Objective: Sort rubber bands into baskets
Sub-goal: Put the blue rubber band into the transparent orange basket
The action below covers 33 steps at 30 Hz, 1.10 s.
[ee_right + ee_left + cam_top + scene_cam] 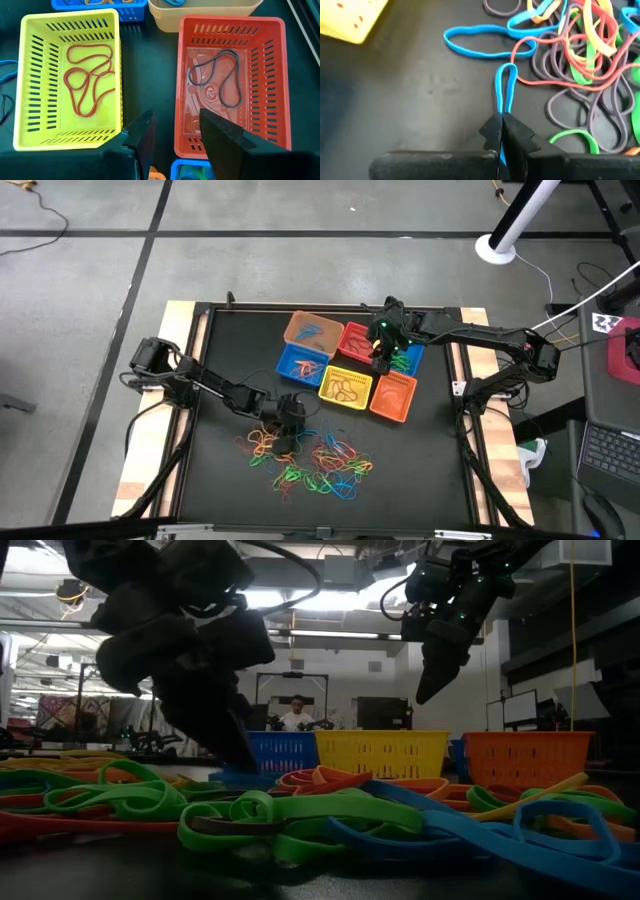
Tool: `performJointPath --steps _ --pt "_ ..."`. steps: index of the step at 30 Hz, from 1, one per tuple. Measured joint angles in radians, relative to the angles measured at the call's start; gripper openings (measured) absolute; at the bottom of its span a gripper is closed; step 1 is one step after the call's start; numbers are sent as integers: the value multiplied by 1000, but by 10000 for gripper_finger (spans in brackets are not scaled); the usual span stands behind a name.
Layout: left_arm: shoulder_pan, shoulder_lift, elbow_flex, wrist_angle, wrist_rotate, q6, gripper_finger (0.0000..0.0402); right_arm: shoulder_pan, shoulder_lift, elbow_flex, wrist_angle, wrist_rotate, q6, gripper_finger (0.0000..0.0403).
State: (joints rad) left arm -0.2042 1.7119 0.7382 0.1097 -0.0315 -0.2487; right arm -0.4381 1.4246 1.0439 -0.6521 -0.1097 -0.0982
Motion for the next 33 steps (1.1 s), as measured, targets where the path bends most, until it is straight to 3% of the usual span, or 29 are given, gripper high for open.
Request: performJointPath --steps 14,20,33 --pt "98 -5 77 -1 4 156 1 0 0 0 0 0 0 156" --pt "169 -70 92 -13 4 234 1 0 0 0 0 -1 0 156" --pt "426 -235 95 -5 2 412 1 0 0 0 11 -11 -6 156"
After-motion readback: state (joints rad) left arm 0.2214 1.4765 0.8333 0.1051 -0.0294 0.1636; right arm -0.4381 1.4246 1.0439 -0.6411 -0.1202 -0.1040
